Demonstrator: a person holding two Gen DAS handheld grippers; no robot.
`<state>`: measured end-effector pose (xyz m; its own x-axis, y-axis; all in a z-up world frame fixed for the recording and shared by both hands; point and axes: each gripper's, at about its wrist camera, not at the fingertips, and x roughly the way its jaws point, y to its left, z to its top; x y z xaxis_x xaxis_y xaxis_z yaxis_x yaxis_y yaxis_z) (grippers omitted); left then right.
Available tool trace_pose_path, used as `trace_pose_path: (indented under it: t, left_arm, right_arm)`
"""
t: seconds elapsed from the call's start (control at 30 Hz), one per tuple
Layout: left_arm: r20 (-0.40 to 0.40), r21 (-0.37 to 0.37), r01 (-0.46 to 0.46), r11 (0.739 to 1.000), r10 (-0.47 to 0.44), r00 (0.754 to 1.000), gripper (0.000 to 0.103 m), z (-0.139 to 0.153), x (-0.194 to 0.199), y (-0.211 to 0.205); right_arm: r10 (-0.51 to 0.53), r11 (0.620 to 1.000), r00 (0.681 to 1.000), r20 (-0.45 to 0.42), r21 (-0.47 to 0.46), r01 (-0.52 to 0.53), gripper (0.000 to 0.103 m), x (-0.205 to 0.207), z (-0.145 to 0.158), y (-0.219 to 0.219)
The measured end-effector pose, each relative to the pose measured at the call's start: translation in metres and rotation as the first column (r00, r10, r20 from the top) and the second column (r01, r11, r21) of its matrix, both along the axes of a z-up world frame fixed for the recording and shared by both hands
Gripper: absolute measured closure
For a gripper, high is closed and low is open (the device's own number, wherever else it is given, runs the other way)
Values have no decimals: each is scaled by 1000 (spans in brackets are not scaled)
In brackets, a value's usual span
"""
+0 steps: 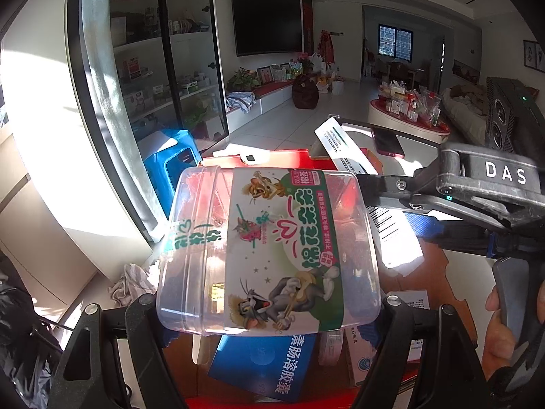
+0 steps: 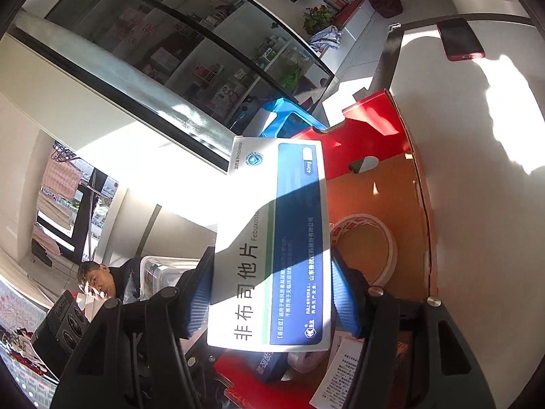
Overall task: Organize objects
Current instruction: 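Lower the container and tablet box into the tray and open both tools, then grasp the white green-logo box with the left tool while the right tool grasps the white tape roll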
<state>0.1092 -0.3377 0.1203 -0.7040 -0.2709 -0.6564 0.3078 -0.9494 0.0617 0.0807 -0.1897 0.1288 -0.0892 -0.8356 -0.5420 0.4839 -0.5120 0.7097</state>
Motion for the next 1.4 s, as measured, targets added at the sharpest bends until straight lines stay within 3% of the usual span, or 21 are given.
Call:
trace_pose_path:
  t: [0.27, 0.47, 0.77, 0.83, 0.9, 0.97, 1.03, 1.17, 1.3, 1.4]
  left_arm:
    - [23, 15, -19, 1000, 18, 1000, 19, -14, -12, -7]
    - [60, 75, -29, 997, 24, 998, 19, -29, -13, -14]
    - [83, 52, 91, 995, -95, 992, 19, -41, 2, 13]
    - [68, 45, 94, 995, -97, 993, 19, -33, 7, 16]
    - [45, 35, 101, 994, -102, 994, 18, -21, 9, 18]
    - [19, 13, 112, 994, -112, 993, 15, -4, 10, 23]
    - [-11, 8, 134, 991, -134, 991, 11, 12, 9, 29]
    - [-48, 10, 161, 987, -161, 986, 10, 37, 6, 47]
    - [-55, 75, 231, 970, -228, 972, 10, 52, -4, 75]
    - [-45, 80, 289, 954, -287, 957, 10, 59, -13, 102]
  right_arm:
    - [25, 986, 996, -84, 164, -11, 41, -2, -14, -29]
    - [74, 979, 991, -113, 196, -50, 34, 12, -15, -25]
    - [99, 927, 988, -121, 371, -48, 34, 50, -22, 8]
    - [62, 950, 993, -103, 311, -27, 34, 57, -18, 29]
    - [-24, 989, 993, -114, 142, 40, 33, 62, 1, 63]
    - [-146, 987, 971, -191, 39, 157, 23, 67, 26, 104]
    - [-262, 959, 927, -267, 32, 280, 4, 67, 40, 147]
    - [-356, 821, 848, -393, 301, 485, 3, 41, 22, 211]
    - [-350, 737, 830, -434, 419, 530, 3, 13, -8, 248]
    - [-353, 731, 844, -404, 444, 518, 3, -8, -30, 259]
